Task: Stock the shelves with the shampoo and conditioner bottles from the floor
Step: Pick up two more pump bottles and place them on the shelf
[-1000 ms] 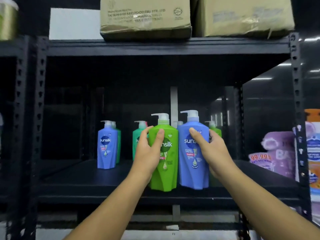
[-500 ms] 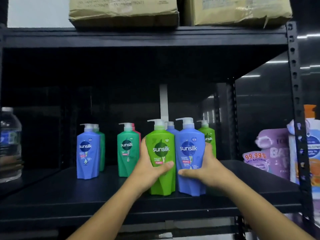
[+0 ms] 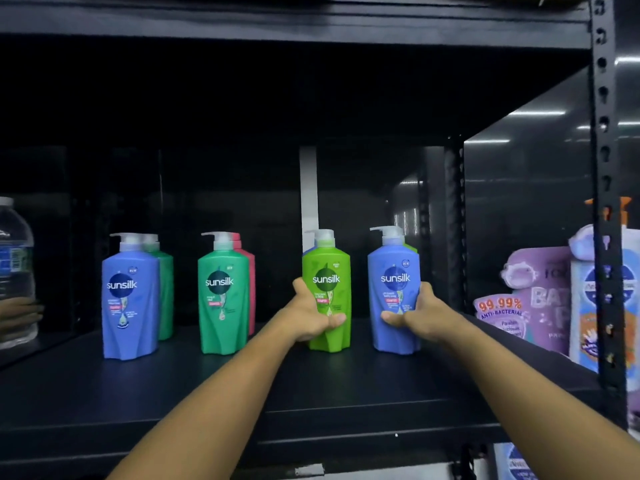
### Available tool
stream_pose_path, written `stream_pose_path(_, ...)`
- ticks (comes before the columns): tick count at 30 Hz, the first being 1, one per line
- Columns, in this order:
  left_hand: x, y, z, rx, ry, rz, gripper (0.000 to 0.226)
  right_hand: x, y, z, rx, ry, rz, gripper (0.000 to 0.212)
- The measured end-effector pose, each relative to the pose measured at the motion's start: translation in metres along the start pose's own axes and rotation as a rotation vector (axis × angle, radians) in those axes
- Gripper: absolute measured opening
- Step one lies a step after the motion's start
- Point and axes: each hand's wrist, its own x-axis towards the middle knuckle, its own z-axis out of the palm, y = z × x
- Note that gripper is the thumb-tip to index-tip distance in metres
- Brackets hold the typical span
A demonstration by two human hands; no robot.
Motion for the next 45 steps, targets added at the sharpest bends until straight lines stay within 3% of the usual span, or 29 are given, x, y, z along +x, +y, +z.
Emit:
stream_pose_path(6, 0.009, -0.015, 0.005, 0.012, 0.068, 0.041, 0.07, 0.03, 0.01, -0.006, -0.079, -0.011, 0.085, 0.071)
stream_pose_path(11, 0.01, -0.025, 0.004, 0.052, 0.048, 0.067, 0.076, 0.034, 0.027, -0.002, -0.056, 0.055, 0.06, 0.064)
stream_pose_path(18, 0.015, -0.034, 0.002, 0.021, 0.047, 0.069, 0.076, 0.029, 0.029, -0.002, -0.254, 0.129, 0.03, 0.067)
stream_pose_path(25, 0.018, -0.037, 0.003, -0.009, 0.038, 0.069, 0.077, 0.024, 0.026, -0.003, -0.299, 0.168, 0.009, 0.059)
stream_pose_path(33, 0.018, -0.038, 0.001, 0.015, -0.009, 0.05, 0.088, 0.022, 0.026, -0.009, -0.359, 0.151, 0.005, 0.06)
stream_pose_path(45, 0.012, -0.038, 0.002, 0.028, -0.008, 0.081, 0.08, 0.02, 0.023, -0.008, -0.362, 0.152, -0.003, 0.055)
